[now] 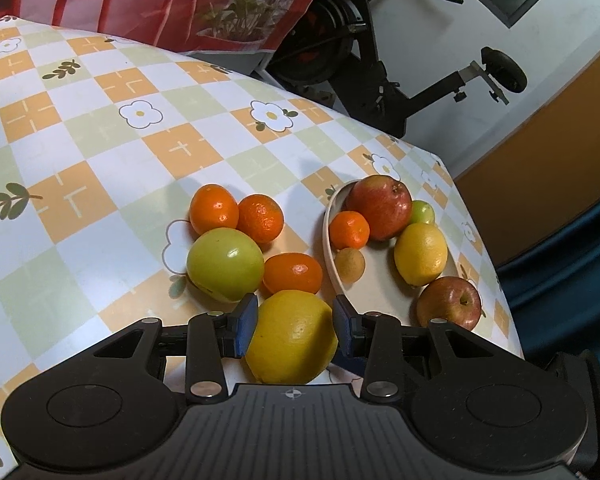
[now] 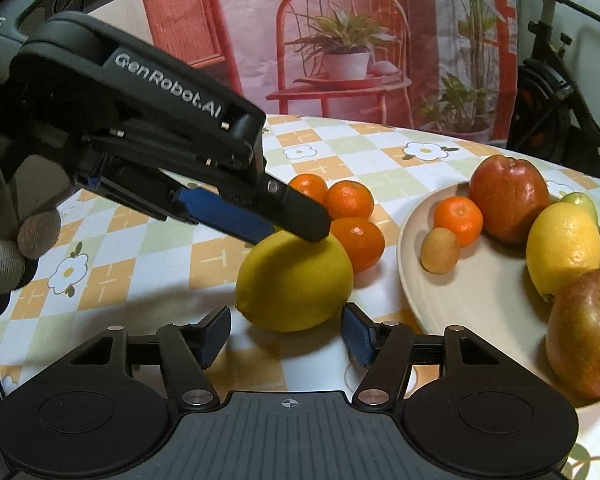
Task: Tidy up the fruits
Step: 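Clamp the yellow lemon between the left and right tools and lift it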
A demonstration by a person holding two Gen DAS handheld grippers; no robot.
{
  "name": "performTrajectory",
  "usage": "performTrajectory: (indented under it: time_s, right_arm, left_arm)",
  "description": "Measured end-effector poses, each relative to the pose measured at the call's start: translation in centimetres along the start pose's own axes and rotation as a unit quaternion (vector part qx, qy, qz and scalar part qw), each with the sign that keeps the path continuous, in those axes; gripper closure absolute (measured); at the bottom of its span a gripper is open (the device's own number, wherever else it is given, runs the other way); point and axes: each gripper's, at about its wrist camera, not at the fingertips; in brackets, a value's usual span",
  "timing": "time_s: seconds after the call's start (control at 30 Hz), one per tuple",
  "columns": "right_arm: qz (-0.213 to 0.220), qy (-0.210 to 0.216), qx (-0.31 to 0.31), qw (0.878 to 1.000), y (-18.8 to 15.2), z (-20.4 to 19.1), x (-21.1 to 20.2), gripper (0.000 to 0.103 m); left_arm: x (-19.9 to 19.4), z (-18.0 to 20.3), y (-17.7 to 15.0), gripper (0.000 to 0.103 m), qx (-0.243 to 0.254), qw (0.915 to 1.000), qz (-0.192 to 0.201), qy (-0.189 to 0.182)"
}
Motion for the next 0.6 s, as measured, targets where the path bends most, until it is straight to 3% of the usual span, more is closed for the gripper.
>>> performTrajectory:
  time_s: [0.6]
  right_arm:
    - [-0.012, 0.004, -0.005, 1.0, -2.0, 0.7, -2.6, 0.048]
  left_arm:
    - [0.3, 1.3, -2.1, 0.061, 0.028, 0.9986, -0.029, -0.035]
Point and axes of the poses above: each gripper's, at about its wrist camera, not at the fingertips, and x roughly the way its jaws point, z to its right, y to its top, and after that the axes turned 6 degrees about -z, right-handed
